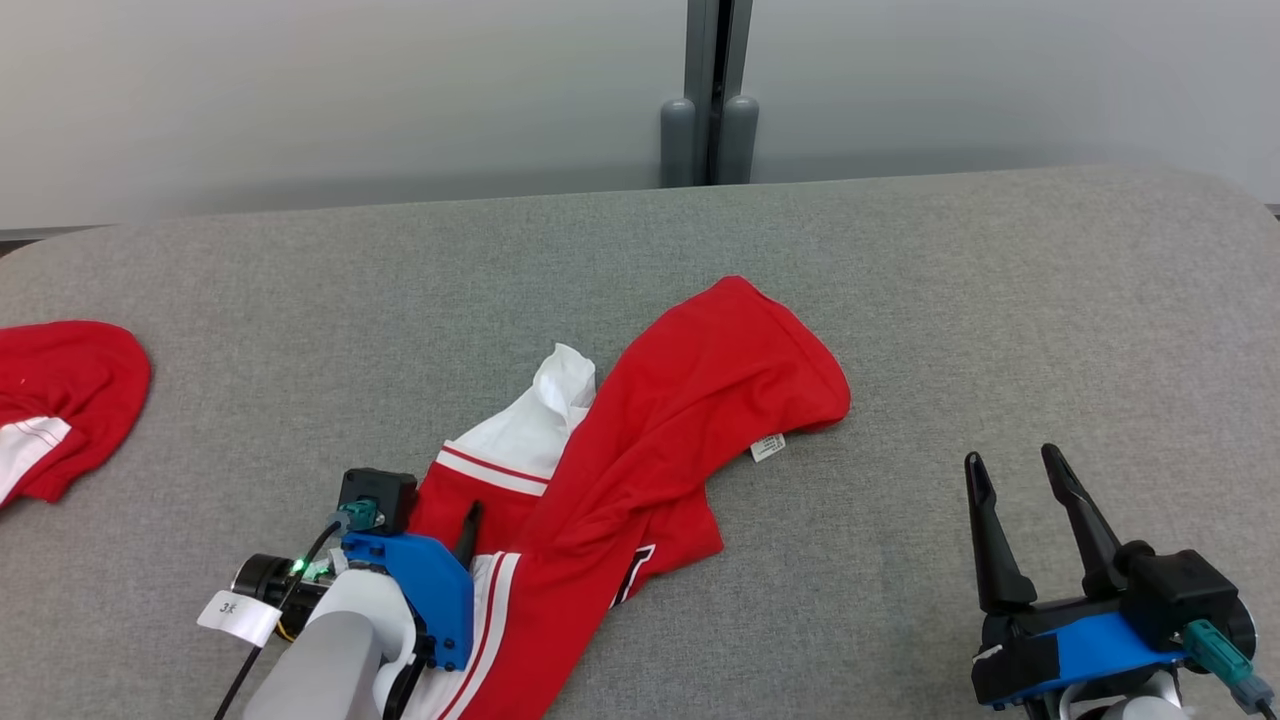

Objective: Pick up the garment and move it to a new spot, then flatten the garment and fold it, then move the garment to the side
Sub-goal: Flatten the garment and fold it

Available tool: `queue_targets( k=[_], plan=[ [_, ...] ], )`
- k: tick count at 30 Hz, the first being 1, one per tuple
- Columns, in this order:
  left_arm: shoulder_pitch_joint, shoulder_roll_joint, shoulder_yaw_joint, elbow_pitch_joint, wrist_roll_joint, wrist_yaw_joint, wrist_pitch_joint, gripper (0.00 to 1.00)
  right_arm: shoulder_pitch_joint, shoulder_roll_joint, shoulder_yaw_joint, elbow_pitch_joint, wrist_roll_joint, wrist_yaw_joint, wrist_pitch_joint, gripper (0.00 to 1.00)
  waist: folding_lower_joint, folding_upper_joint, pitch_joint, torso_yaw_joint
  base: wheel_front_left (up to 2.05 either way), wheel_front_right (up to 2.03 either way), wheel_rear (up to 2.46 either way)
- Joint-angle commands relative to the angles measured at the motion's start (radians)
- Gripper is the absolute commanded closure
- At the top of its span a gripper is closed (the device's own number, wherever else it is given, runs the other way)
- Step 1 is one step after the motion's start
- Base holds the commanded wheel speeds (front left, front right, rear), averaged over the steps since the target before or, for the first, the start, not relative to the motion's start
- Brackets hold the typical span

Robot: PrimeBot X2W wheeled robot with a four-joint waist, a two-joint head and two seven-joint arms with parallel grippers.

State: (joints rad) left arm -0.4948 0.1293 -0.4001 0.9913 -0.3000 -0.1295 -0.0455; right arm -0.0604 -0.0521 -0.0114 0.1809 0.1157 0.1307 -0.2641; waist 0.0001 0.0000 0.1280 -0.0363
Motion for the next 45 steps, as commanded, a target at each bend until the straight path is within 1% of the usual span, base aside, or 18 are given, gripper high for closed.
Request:
queue_targets(
  k=[1, 9, 16, 17, 18, 19, 20, 23, 26, 28, 34, 37, 40, 41, 42, 44, 45],
  plan=[
    [-0.014, 0.003, -0.013, 0.013, -0.014, -0.001, 0.000, 0.00, -0.012, -0.003, 0.002, 0.003, 0.007, 0.000, -0.001, 0.00, -0.0001, 0.0000, -0.002, 0.000, 0.00, 0.00, 0.00],
    [-0.032, 0.000, -0.082, 0.088, -0.064, -0.001, 0.019, 0.00, -0.016, -0.005, 0.018, 0.006, 0.011, 0.000, -0.001, 0.00, -0.0001, 0.0000, 0.000, -0.005, 0.00, 0.00, 0.00],
    [-0.066, -0.015, -0.126, 0.138, -0.097, -0.001, 0.019, 0.00, -0.019, -0.005, 0.027, 0.002, 0.012, 0.000, -0.001, 0.00, -0.0001, 0.0000, 0.012, -0.009, 0.00, 0.00, 0.00],
    [-0.070, -0.018, -0.140, 0.141, -0.096, -0.001, 0.023, 0.23, -0.020, -0.005, 0.028, 0.000, 0.012, 0.000, -0.001, 0.00, -0.0001, 0.0000, 0.014, -0.010, 0.00, 0.00, 0.00],
    [-0.075, -0.018, -0.149, 0.142, -0.100, -0.001, 0.016, 0.85, -0.021, -0.005, 0.029, -0.001, 0.012, 0.000, -0.001, 0.00, -0.0001, 0.0000, 0.016, -0.010, 0.00, 0.00, 0.00],
    [-0.080, -0.017, -0.158, 0.146, -0.105, -0.001, 0.013, 1.00, -0.022, -0.004, 0.030, -0.002, 0.013, 0.000, -0.001, 0.00, -0.0001, 0.0000, 0.017, -0.011, 0.00, 0.00, 0.00],
    [-0.085, -0.015, -0.169, 0.147, -0.102, -0.001, 0.009, 1.00, -0.021, -0.004, 0.030, -0.003, 0.015, 0.000, -0.001, 0.00, -0.0001, 0.0000, 0.018, -0.010, 0.00, 0.00, 0.00],
    [-0.122, 0.001, -0.177, 0.139, -0.106, -0.001, -0.049, 1.00, -0.017, -0.004, 0.030, -0.006, 0.019, 0.000, -0.001, 0.00, -0.0001, 0.0000, 0.024, -0.009, 0.00, 0.00, 0.00],
    [-0.180, 0.024, -0.162, 0.126, -0.108, 0.001, -0.124, 1.00, -0.016, -0.007, 0.022, -0.014, 0.018, 0.000, -0.001, 0.00, -0.0001, 0.0000, 0.035, -0.004, 0.00, 0.00, 0.00],
    [-0.213, 0.038, -0.152, 0.124, -0.110, 0.008, -0.155, 1.00, -0.021, -0.009, 0.020, -0.018, 0.019, 0.000, -0.001, 0.00, -0.0001, 0.0000, 0.044, -0.002, 0.00, 0.00, 0.00],
    [-0.341, 0.088, -0.121, 0.111, -0.113, 0.031, -0.198, 1.00, -0.041, -0.014, 0.021, -0.024, 0.025, 0.000, -0.001, 0.00, -0.0001, 0.0000, 0.071, -0.009, 0.00, 0.00, 0.00],
    [-0.387, 0.122, -0.101, 0.113, -0.121, 0.042, -0.209, 1.00, -0.056, -0.014, 0.019, -0.022, 0.026, 0.000, -0.001, 0.00, -0.0001, 0.0000, 0.090, -0.022, 0.00, 0.00, 0.00],
    [-0.398, 0.133, -0.084, 0.124, -0.128, 0.053, -0.215, 1.00, -0.067, -0.012, 0.025, -0.018, 0.027, 0.000, -0.001, 0.00, -0.0001, 0.0000, 0.101, -0.039, 0.00, 0.00, 0.00],
    [-0.396, 0.137, -0.080, 0.123, -0.128, 0.058, -0.218, 0.76, -0.067, -0.011, 0.025, -0.016, 0.027, 0.000, -0.001, 0.00, -0.0001, 0.0000, 0.104, -0.043, 0.00, 0.00, 0.00],
    [-0.386, 0.137, -0.071, 0.123, -0.137, 0.060, -0.219, 0.00, -0.069, -0.010, 0.027, -0.014, 0.030, 0.000, -0.001, 0.00, -0.0001, 0.0000, 0.104, -0.048, 0.00, 0.00, 0.00],
    [-0.373, 0.138, -0.067, 0.120, -0.137, 0.065, -0.220, 0.00, -0.067, -0.009, 0.027, -0.014, 0.032, 0.000, -0.001, 0.00, -0.0001, 0.0000, 0.103, -0.051, 0.00, 0.00, 0.00],
    [-0.350, 0.140, -0.053, 0.085, -0.132, 0.075, -0.220, 0.00, -0.062, -0.007, 0.022, -0.011, 0.035, 0.000, -0.001, 0.00, -0.0001, 0.0000, 0.099, -0.053, 0.00, 0.00, 0.00]
  ],
)
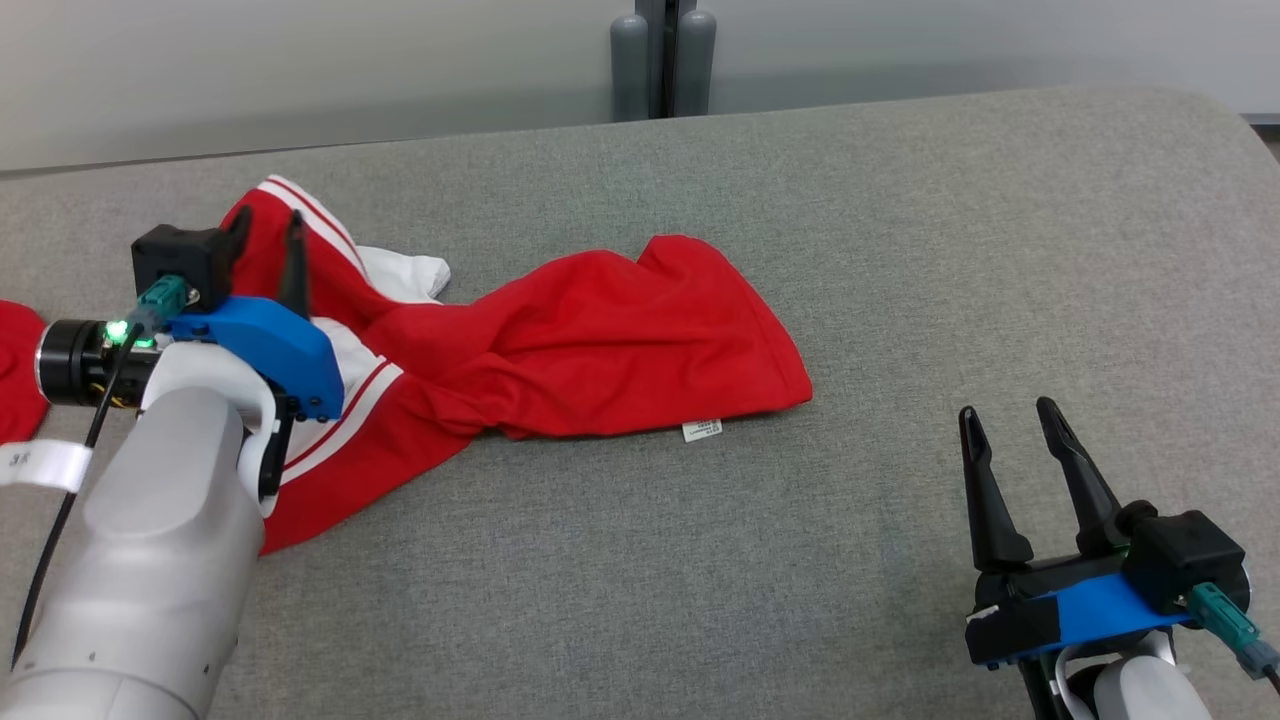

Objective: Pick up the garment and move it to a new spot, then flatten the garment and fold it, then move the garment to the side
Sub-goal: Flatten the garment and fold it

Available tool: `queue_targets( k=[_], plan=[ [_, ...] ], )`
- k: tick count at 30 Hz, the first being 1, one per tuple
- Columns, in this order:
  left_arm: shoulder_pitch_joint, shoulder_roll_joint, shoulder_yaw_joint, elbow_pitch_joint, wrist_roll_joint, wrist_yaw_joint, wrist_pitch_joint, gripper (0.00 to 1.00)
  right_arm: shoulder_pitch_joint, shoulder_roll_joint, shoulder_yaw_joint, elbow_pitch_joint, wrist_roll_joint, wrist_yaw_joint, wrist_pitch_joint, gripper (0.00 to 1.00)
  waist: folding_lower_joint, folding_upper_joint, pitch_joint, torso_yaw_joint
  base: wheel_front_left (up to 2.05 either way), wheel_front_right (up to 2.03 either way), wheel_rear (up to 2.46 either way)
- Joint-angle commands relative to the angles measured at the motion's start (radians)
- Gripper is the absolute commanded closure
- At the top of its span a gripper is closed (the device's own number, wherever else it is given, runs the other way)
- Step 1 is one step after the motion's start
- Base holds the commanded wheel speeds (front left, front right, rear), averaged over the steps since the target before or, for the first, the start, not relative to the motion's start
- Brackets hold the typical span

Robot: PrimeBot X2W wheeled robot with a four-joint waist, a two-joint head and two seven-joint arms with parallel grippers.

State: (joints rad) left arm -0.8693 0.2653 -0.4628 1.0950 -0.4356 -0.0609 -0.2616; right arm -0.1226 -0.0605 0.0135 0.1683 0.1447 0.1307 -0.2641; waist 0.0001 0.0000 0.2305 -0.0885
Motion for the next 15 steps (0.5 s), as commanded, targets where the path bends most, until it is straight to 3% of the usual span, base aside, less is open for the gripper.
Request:
queue_targets(
  k=[1, 6, 15],
  plan=[
    [0.040, 0.008, 0.023, -0.050, 0.001, 0.010, -0.004, 0.00, 0.004, 0.002, -0.004, 0.003, 0.006, 0.000, -0.001, 0.00, -0.0001, 0.0000, -0.008, -0.002, 0.00, 0.00, 0.00],
    [0.174, 0.020, 0.127, -0.236, 0.003, 0.045, -0.004, 0.00, 0.021, 0.004, -0.023, 0.007, 0.003, 0.000, -0.001, 0.00, -0.0001, 0.0000, -0.038, 0.009, 0.00, 0.00, 0.00],
    [0.434, -0.026, 0.296, -0.585, 0.073, 0.050, -0.004, 0.00, 0.047, 0.006, -0.039, 0.012, -0.001, 0.000, -0.001, 0.00, -0.0001, 0.0000, -0.100, 0.053, 0.00, 0.00, 0.00]
  ],
)
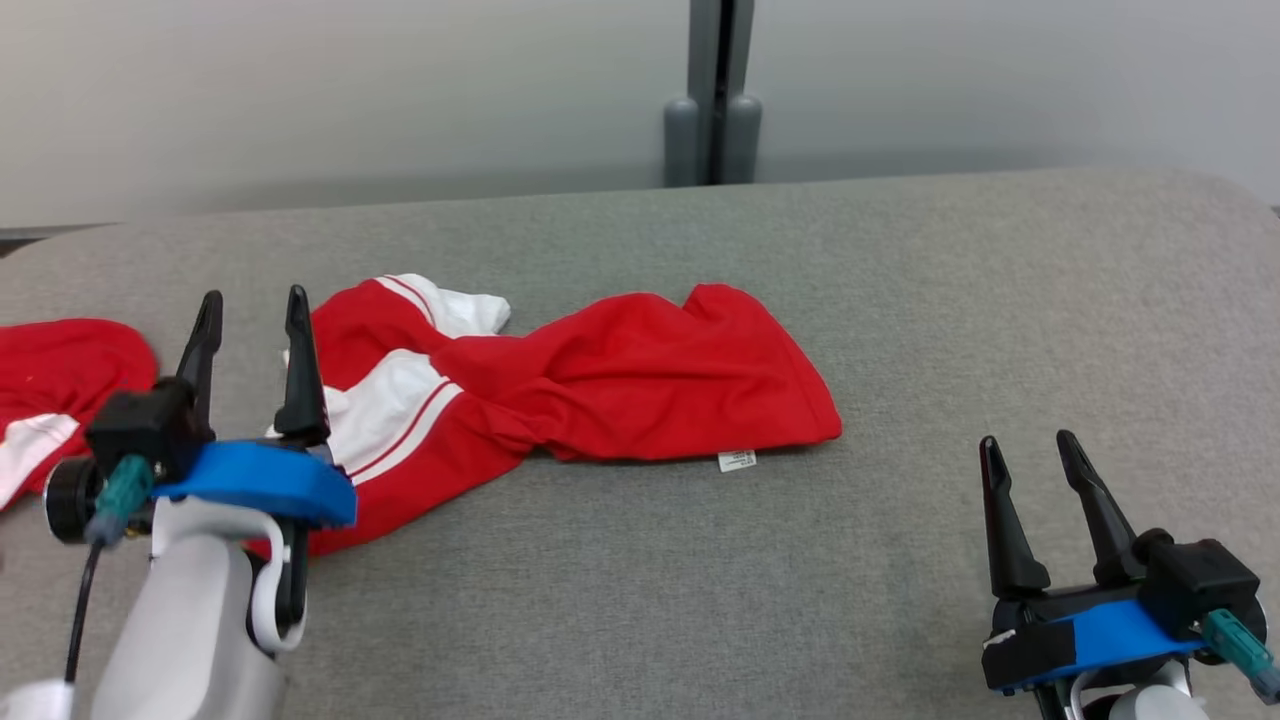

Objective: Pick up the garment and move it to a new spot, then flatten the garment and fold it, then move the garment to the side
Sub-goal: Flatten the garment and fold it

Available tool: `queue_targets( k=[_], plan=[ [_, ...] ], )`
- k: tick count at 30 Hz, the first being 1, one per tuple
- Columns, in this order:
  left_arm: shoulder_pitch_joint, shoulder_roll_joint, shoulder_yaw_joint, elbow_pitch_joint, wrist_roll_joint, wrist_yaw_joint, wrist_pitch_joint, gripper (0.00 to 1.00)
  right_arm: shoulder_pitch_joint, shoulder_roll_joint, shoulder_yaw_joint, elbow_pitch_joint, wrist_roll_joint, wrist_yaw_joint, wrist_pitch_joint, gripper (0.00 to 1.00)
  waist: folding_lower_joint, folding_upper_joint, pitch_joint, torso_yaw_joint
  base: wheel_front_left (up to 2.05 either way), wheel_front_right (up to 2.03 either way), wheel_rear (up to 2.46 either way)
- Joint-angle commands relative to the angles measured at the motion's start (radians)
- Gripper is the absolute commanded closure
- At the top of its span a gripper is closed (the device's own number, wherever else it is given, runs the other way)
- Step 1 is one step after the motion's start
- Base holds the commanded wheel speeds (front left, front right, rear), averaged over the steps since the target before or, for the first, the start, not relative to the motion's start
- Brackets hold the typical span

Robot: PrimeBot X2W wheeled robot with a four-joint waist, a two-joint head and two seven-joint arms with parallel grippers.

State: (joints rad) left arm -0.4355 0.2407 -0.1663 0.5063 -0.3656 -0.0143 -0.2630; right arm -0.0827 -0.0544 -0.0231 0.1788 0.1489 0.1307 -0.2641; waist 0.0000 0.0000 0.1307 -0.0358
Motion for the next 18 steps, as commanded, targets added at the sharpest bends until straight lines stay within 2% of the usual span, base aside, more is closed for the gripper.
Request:
queue_targets(
  k=[1, 5, 10, 18],
  plan=[
    [0.030, -0.009, 0.020, -0.044, 0.020, 0.003, -0.002, 0.00, 0.010, 0.000, -0.003, 0.003, -0.005, 0.000, -0.001, 0.00, 0.0000, 0.0000, -0.007, 0.007, 0.00, 0.00, 0.00],
    [0.159, -0.046, 0.073, -0.181, 0.086, -0.013, -0.002, 0.00, 0.035, 0.002, -0.004, 0.010, -0.007, 0.000, -0.001, 0.00, 0.0000, 0.0000, -0.041, 0.035, 0.00, 0.00, 0.00],
    [0.288, -0.083, 0.107, -0.273, 0.152, -0.028, -0.002, 0.00, 0.055, 0.003, -0.001, 0.015, -0.005, 0.000, -0.001, 0.00, 0.0000, 0.0000, -0.077, 0.057, 0.00, 0.00, 0.00],
    [0.415, -0.111, 0.132, -0.319, 0.208, -0.045, -0.002, 0.00, 0.082, 0.004, -0.006, 0.018, -0.005, 0.000, -0.001, 0.00, 0.0000, 0.0000, -0.102, 0.082, 0.00, 0.00, 0.00]
  ],
)
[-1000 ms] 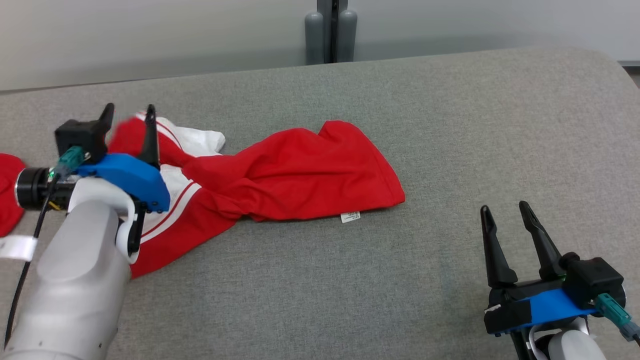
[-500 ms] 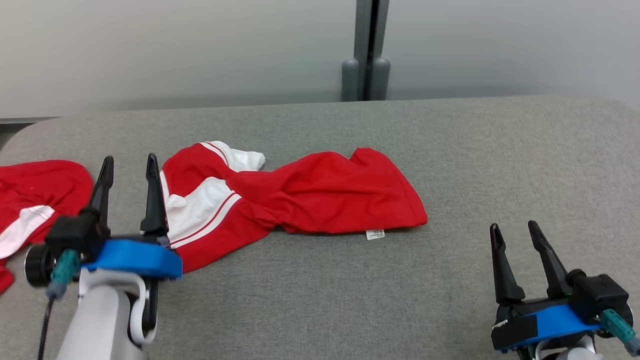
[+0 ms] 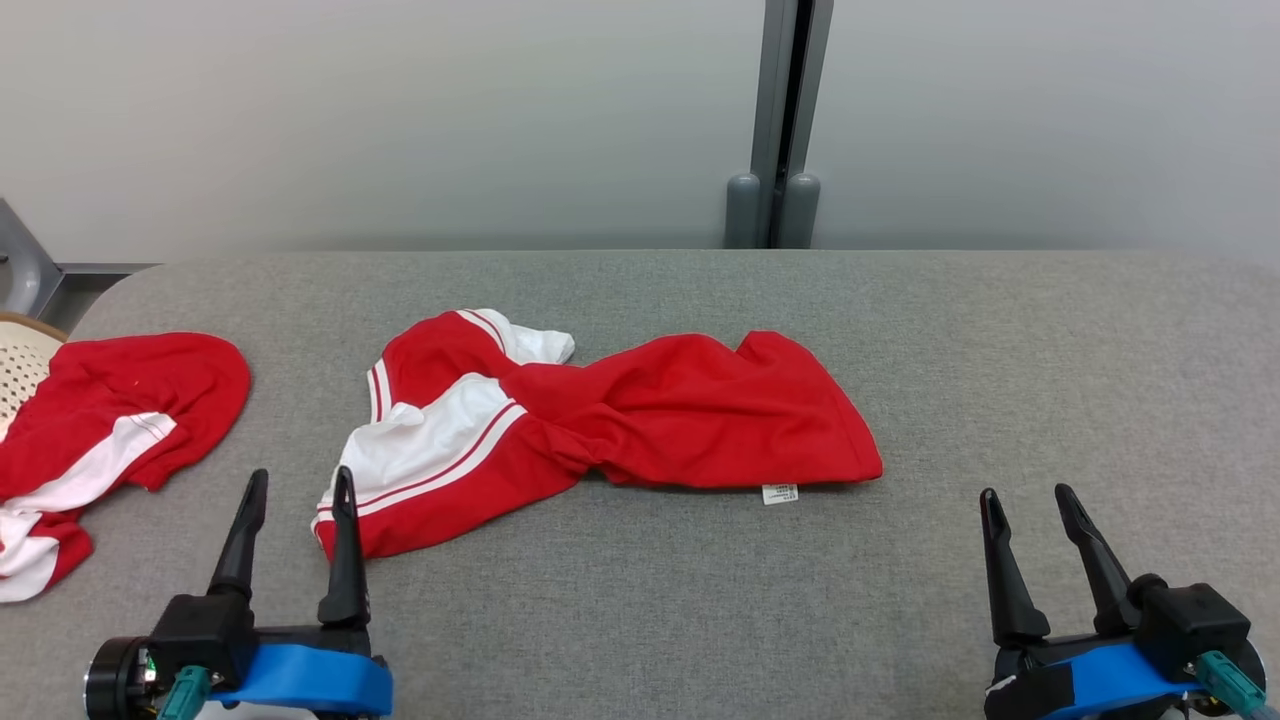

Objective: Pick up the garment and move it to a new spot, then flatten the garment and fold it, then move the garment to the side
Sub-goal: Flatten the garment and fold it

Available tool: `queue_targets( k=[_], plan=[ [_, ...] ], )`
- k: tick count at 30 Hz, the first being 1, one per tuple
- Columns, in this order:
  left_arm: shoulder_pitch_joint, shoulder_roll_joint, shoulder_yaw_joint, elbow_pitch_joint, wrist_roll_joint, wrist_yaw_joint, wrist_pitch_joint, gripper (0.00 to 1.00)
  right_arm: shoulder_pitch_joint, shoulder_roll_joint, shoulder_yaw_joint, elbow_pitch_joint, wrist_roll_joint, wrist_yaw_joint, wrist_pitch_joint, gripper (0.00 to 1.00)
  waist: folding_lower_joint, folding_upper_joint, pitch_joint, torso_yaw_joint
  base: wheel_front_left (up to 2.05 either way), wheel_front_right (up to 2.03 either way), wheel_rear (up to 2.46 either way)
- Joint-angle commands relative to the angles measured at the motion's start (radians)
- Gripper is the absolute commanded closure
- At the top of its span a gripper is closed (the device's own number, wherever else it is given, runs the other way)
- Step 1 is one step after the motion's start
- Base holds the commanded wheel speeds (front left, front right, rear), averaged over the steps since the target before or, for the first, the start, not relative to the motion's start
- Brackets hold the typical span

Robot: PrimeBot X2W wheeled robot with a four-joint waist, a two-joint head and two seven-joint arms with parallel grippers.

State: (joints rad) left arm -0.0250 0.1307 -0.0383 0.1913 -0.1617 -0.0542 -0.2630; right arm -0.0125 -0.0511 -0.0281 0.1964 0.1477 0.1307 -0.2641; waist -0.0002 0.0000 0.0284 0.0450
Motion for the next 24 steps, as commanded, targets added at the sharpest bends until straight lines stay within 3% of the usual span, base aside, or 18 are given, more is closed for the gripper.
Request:
queue_targets(
  k=[1, 15, 24],
  plan=[
    [0.008, -0.002, 0.004, -0.009, 0.011, -0.007, -0.002, 0.00, 0.014, 0.000, -0.003, 0.001, -0.004, 0.000, -0.001, 0.00, 0.0002, 0.0000, 0.000, 0.003, 0.00, 0.00, 0.00],
    [0.014, -0.030, 0.020, -0.004, 0.049, -0.024, -0.003, 0.00, 0.010, 0.001, 0.005, 0.036, -0.005, 0.000, -0.001, 0.00, 0.0002, 0.0000, -0.014, 0.007, 0.00, 0.00, 0.00],
    [-0.021, -0.042, 0.024, -0.008, 0.059, -0.035, -0.003, 0.00, -0.175, -0.025, 0.064, 0.134, -0.037, 0.000, 0.001, 0.00, 0.0002, 0.0000, 0.011, 0.035, 0.00, 0.00, 0.00]
  ],
)
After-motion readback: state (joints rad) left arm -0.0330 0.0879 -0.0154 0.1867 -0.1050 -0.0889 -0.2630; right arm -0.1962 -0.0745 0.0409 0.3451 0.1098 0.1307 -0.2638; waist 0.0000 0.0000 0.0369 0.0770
